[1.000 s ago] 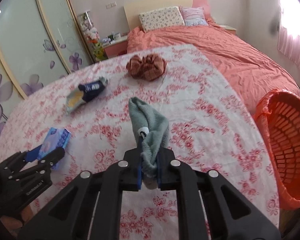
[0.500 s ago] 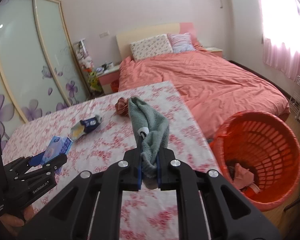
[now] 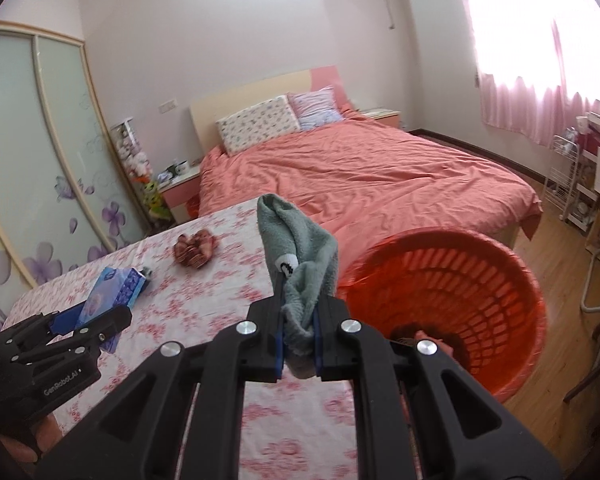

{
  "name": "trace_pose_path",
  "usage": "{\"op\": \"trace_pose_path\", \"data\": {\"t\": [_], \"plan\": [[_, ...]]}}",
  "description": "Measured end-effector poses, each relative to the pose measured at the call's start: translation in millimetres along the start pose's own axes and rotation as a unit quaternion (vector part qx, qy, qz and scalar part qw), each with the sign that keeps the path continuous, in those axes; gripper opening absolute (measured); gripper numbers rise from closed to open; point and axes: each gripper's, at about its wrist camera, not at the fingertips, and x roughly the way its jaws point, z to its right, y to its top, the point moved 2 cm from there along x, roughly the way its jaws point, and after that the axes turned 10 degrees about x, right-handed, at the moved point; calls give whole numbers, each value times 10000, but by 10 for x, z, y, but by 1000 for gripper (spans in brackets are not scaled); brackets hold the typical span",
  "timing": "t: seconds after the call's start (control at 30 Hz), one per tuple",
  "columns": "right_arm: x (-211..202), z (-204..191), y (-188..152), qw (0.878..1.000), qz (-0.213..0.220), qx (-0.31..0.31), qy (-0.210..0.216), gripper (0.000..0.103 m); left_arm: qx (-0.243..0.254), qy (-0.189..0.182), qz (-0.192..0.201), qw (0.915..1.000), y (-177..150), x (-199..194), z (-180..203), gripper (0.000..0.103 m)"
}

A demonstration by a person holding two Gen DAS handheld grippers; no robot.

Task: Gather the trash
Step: 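Carry the tissue pack and green sock over the orange basket with both tools, then open both tools to drop the tissue pack and sock into the basket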

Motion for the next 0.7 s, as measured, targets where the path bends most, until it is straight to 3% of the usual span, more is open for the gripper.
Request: {"op": "trace_pose_path", "data": {"t": [0.33,0.7], "plan": [[-85,628,207,9982,241,400,-371,11,376,-748,173,9963,327,278,720,53],[28,1314,365,9932,371,962,-539,11,681,-1376,72,9881,504,683,1325,53]]}}
